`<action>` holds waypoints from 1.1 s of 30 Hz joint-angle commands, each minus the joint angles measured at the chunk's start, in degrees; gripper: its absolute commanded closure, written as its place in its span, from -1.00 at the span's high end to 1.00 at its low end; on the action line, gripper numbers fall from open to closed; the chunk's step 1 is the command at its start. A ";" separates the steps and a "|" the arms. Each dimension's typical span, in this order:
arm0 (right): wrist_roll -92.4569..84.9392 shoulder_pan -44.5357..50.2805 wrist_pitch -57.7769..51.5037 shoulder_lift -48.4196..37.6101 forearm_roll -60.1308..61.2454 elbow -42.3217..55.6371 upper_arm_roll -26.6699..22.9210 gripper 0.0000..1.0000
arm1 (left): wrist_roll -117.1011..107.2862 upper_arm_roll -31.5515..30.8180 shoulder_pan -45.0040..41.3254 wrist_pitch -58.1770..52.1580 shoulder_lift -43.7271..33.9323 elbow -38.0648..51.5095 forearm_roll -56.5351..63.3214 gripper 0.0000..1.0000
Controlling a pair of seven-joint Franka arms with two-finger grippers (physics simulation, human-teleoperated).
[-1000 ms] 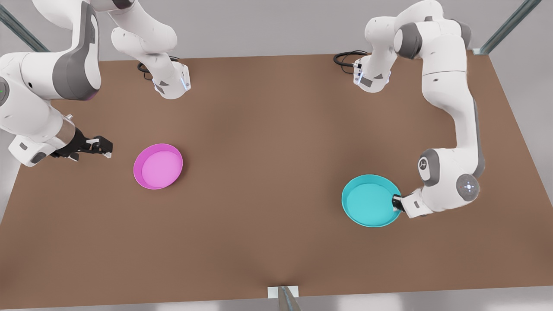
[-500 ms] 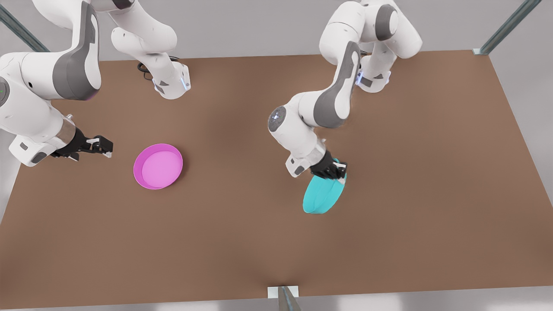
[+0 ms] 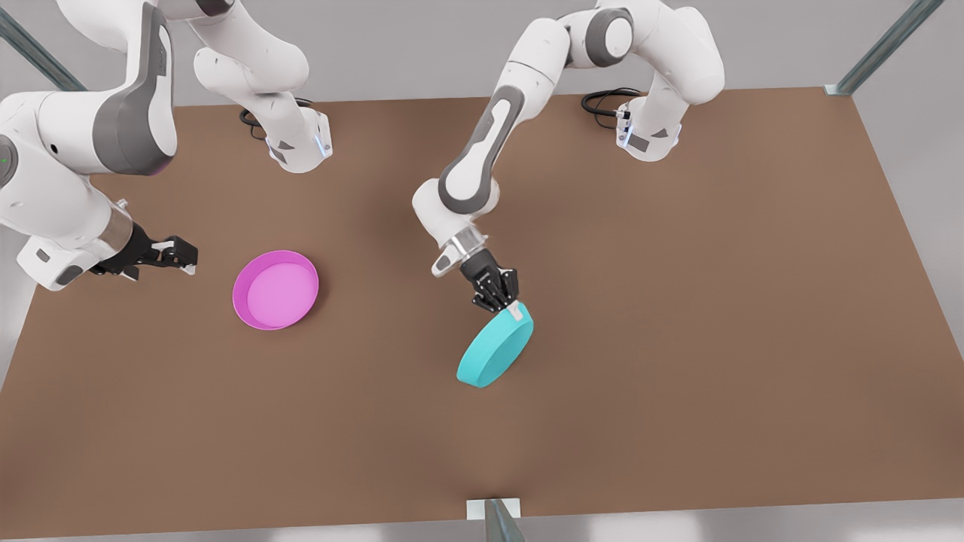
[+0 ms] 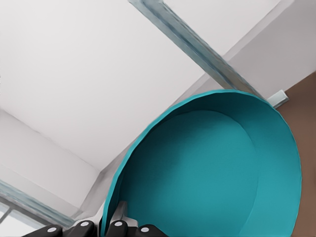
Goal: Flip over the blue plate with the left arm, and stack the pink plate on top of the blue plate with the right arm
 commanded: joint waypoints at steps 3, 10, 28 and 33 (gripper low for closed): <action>-0.10 0.05 -0.04 0.47 0.03 0.09 -0.01 1.00 | -57.35 -1.88 -0.15 4.06 2.28 -0.22 5.18 -0.57; -0.10 0.05 -0.04 0.55 0.03 0.09 -0.01 1.00 | -59.11 -1.88 -2.34 3.54 5.80 -1.63 6.93 -0.57; -0.10 0.05 -0.39 0.55 0.03 0.17 -0.01 1.00 | -62.28 -2.23 -9.29 -7.27 10.02 -1.54 4.03 1.00; -0.10 -0.04 -0.30 0.55 -0.32 0.26 -0.01 1.00 | -61.31 -7.15 -18.52 -13.86 -0.52 -12.17 -5.72 1.00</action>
